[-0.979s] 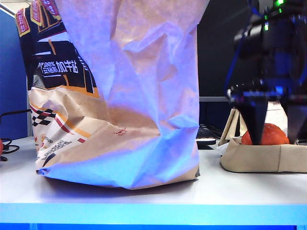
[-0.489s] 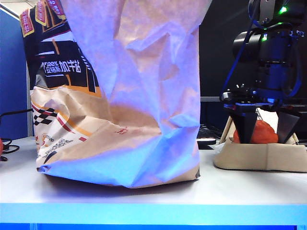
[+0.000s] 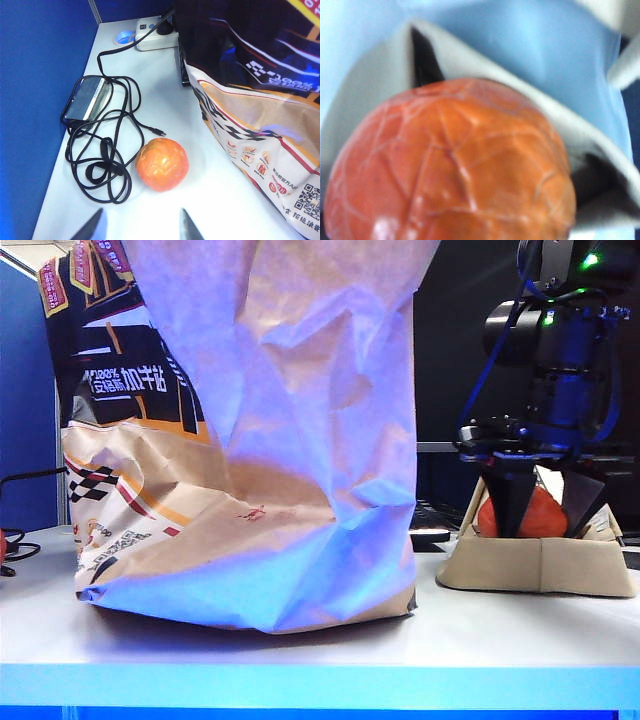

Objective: Open the paper bag and put two oranges into the paper bag.

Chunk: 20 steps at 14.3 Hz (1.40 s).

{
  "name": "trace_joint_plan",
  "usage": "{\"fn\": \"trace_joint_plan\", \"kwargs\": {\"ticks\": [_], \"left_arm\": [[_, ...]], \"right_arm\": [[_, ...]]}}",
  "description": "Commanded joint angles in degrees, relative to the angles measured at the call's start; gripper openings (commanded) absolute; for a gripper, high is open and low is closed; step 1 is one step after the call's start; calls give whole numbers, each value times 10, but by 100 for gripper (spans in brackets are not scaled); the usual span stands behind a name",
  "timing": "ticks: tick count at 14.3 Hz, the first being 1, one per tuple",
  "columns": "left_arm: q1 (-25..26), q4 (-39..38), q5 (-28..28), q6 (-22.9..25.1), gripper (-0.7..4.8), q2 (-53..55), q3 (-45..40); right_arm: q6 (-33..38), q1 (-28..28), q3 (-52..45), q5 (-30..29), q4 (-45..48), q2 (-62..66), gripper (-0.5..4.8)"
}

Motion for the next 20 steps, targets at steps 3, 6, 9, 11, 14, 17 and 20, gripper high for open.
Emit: {"fn": "trace_joint_plan", "kwargs": {"ticks": [3,6,9,11,14,17,20], "left_arm": [[1,8,-2,-15,192,0,0],[1,20,6,-15,191,0,0],[1,54,57,-20,184,2,0],[1,89,98,-33,184,15,0],[1,122,128,-25,184,92,0],[1,158,129,-26,184,176,0],[1,194,130,-26,184,202,0]], "right_arm": [[0,4,36,-24,-36,-178,-6],[-5,45,195,-30,-115,-201,-6],[1,145,299,-29,-144,-199,-6],[12,196,309,-29,-173,-199,-6],[37,268,309,-39,-167,-198,-6],[56,315,309,-84,-154,-184,-6],[81,341,309,-148,-116,-158,-6]]}}
